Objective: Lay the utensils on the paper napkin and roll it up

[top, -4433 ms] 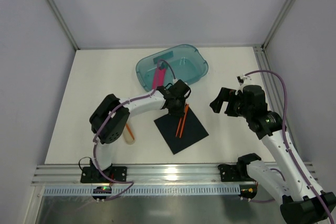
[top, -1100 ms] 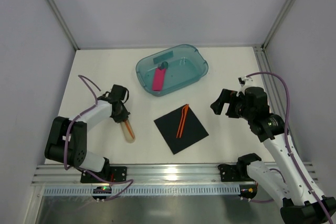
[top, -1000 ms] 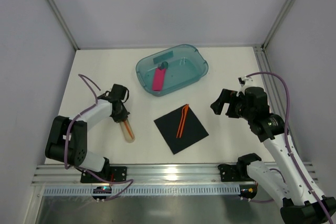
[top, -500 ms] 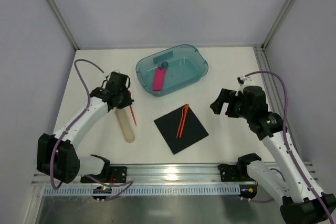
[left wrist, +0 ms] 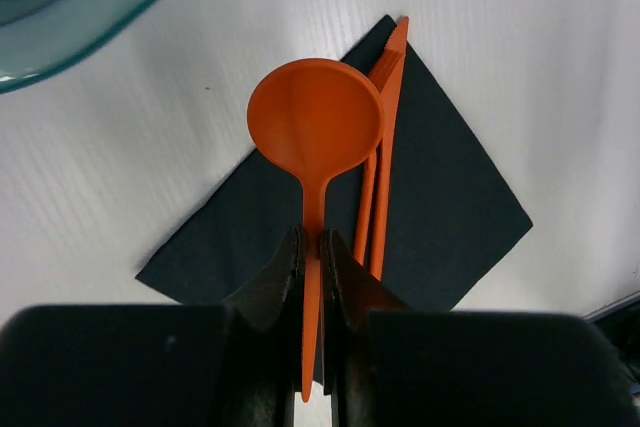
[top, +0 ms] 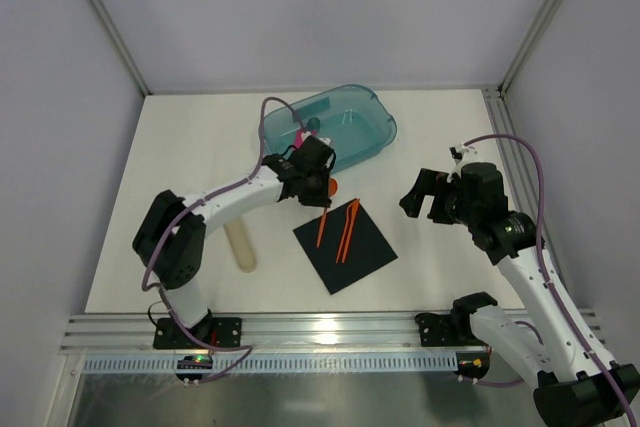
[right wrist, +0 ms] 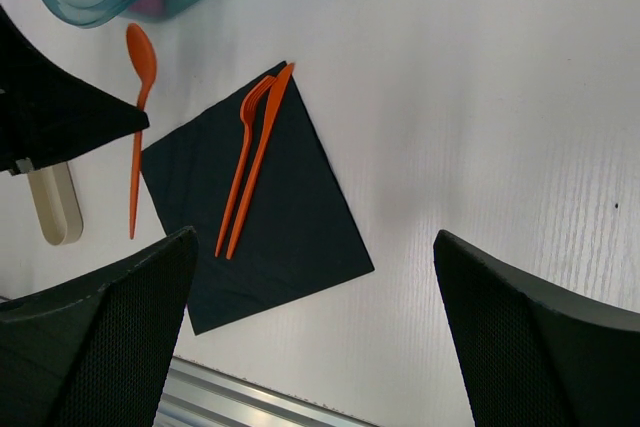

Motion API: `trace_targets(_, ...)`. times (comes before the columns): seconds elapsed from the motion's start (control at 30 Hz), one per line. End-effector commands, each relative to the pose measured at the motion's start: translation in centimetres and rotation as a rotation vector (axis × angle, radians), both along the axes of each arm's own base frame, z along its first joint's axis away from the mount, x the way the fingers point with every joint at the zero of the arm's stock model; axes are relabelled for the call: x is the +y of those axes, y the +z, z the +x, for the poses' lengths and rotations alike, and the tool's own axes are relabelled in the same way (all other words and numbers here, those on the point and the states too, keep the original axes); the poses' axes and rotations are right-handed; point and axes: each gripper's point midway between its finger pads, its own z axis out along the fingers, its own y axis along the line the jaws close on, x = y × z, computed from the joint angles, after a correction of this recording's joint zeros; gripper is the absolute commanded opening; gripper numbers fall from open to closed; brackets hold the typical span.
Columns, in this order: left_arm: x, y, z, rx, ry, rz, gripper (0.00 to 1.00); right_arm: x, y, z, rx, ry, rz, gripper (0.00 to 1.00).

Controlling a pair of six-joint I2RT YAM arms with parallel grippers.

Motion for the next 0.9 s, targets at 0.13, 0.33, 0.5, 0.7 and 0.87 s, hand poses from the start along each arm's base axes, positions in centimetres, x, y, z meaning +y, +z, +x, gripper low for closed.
trace_targets(0.13, -5.1, -0.7, -0.3, 0.001, -0.109, -0.066, 0.00, 0.2, 1.0, 1.0, -0.037, -0.001, -0.001, 1.00)
trace_targets(0.33, -6.2, -2.4, -0.3, 0.022, -0.114, -0.070, 0.00, 0.1, 1.0, 1.0, -0.042, -0.001, -0.007, 1.00)
trace_targets(0.5, -6.3, -3.7, -0.1, 0.037, -0.096, -0.060, 0.00, -0.2, 0.9, 1.1, -0.044, -0.010, -0.021, 1.00)
trace_targets(0.7, -6.4, -4.9, 0.0, 0.058, -0.076, -0.055, 0.02, -0.2, 0.7, 1.1, -0.038, -0.012, -0.026, 1.00)
trace_targets(0.87, -6.3, -5.4, 0.0, 0.059, -0.065, -0.050, 0.05, -0.3, 0.8, 1.1, -0.042, -0.014, -0.030, 1.00)
